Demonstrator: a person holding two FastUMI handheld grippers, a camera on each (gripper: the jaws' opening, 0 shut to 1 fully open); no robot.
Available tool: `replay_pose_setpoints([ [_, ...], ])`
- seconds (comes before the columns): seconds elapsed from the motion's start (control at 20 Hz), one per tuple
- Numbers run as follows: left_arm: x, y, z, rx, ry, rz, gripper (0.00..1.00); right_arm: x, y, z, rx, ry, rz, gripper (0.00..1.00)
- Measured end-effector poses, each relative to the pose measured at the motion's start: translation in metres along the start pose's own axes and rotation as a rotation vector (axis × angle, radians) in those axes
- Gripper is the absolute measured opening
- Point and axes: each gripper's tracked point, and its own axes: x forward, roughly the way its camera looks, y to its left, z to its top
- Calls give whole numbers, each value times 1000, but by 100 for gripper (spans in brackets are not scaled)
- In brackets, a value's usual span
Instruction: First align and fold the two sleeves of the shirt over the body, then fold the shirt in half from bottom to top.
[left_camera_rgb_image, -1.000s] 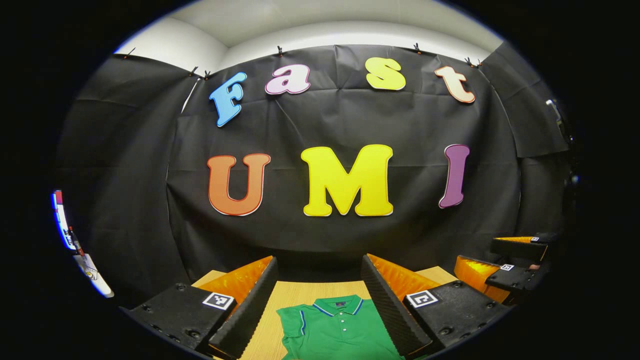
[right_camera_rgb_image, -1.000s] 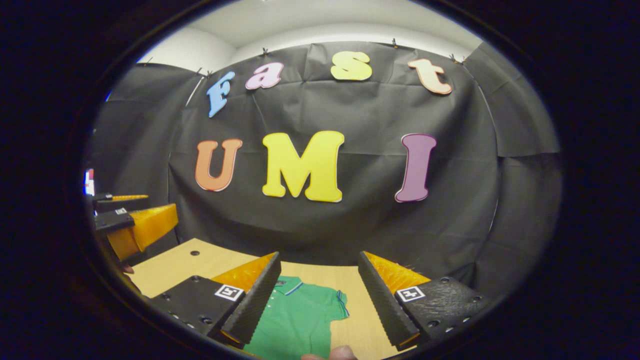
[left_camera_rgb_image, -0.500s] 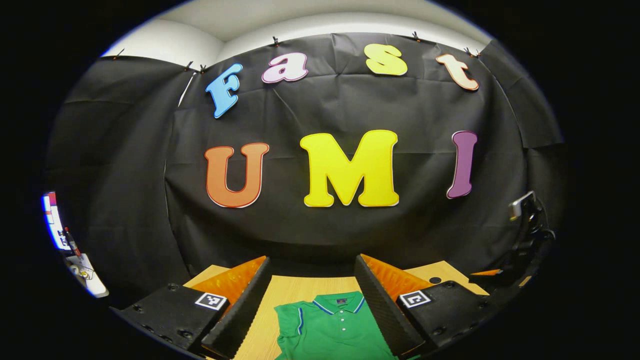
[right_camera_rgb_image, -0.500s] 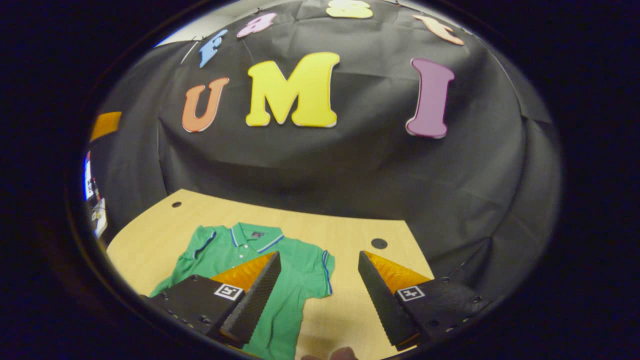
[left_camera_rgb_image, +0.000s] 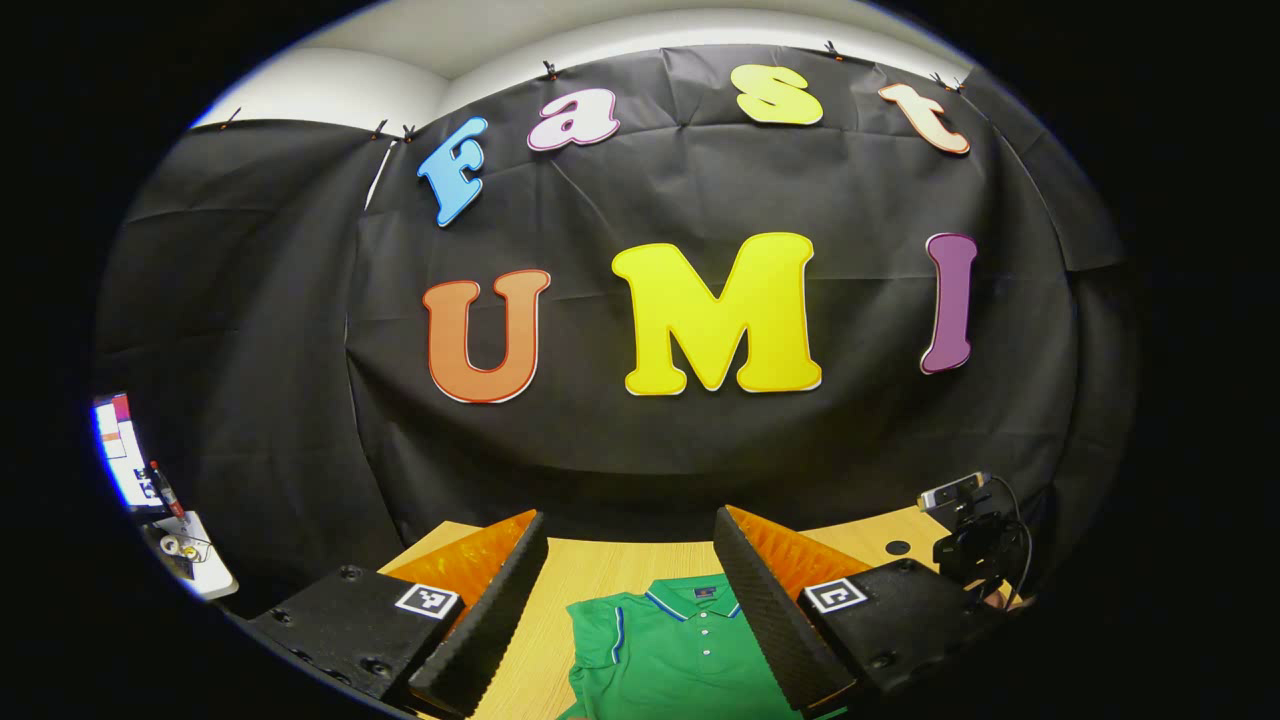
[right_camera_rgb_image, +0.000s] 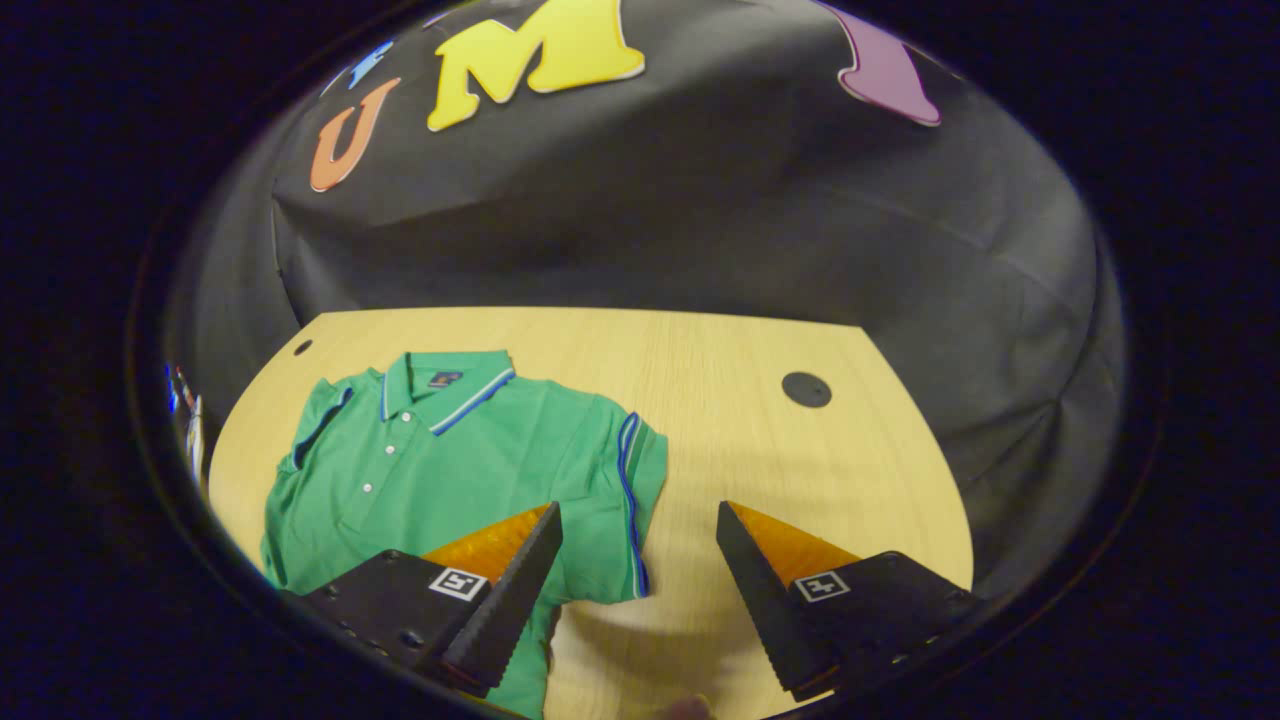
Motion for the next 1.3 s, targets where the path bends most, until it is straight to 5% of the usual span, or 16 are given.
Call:
replay_pose_setpoints([
  [0.25, -1, 8, -14, 11, 35, 35, 100, 29, 5, -23, 25, 98, 34, 67],
  [0.3, -2, 9, -15, 11, 39, 39, 100, 31, 6, -19, 41, 91, 29, 42],
  [0.35, -2, 10, -15, 11, 42, 42, 100, 33, 4, -19, 53, 96, 13, 33],
  [0.4, -2, 10, -15, 10, 45, 43, 100, 32, 4, -18, 75, 105, 18, 11],
  [0.45, -2, 11, -16, 10, 46, 44, 100, 30, 9, -17, 107, 110, 42, 3],
  [0.75, -2, 17, -14, 5, 39, 44, 100, 0, 27, 25, 134, 26, 58, 0],
  [1.0, -8, 38, -13, -16, 33, 76, 100, -17, 89, 61, 145, -17, 109, 0],
  [1.3, -26, 79, -17, -11, 46, 154, 100, 7, 165, 52, 127, 37, 131, 0],
])
